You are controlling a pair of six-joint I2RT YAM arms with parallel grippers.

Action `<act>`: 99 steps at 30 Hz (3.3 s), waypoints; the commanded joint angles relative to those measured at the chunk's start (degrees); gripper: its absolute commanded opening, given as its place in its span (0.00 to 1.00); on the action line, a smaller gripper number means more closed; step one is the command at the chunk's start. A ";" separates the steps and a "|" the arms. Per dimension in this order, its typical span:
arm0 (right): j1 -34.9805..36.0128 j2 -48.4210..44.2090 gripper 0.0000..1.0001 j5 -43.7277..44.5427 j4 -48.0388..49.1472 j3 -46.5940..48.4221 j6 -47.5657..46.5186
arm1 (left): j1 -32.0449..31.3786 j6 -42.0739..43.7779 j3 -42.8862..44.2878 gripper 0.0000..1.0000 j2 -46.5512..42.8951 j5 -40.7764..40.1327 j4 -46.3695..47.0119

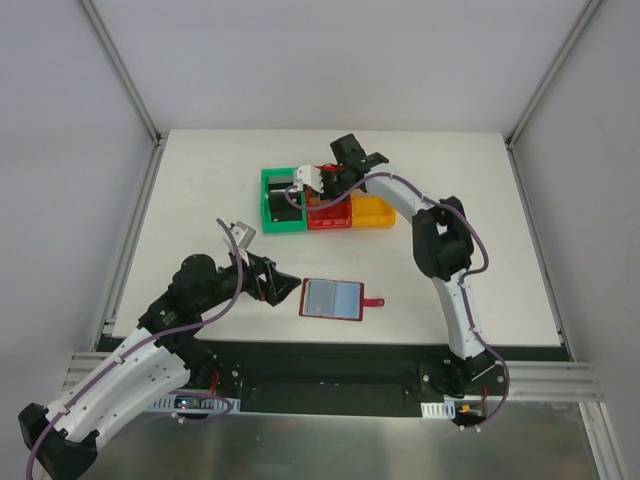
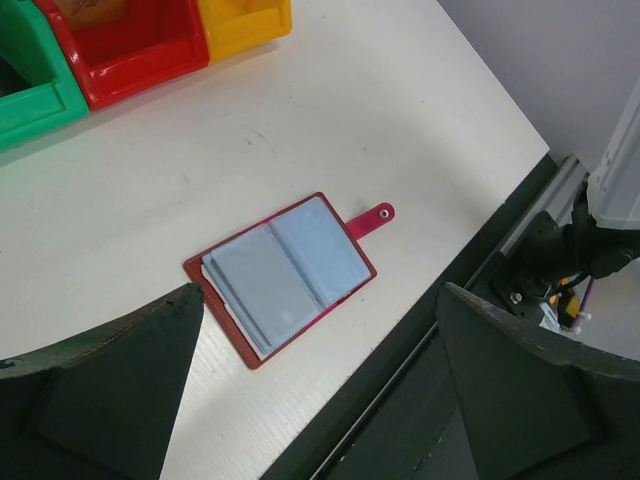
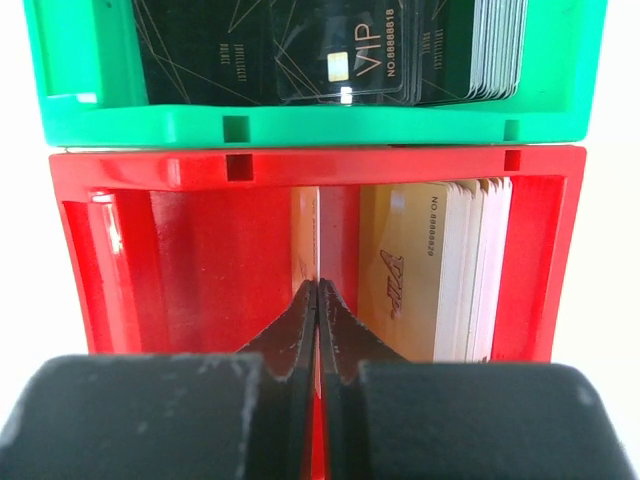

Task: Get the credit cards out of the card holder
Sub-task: Place the credit card in the storage box.

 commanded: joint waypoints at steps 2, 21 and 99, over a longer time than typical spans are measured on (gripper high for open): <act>0.36 2.25 0.01 1.38 0.68 2.22 0.38 | 0.56 0.96 0.35 0.99 0.23 -0.75 0.99; 0.27 2.07 0.00 2.35 0.77 3.62 -0.15 | 0.56 1.14 0.52 0.99 0.85 -0.40 0.99; -0.52 1.89 0.00 1.20 2.26 3.62 1.79 | 0.56 0.87 0.44 0.99 2.17 1.19 2.13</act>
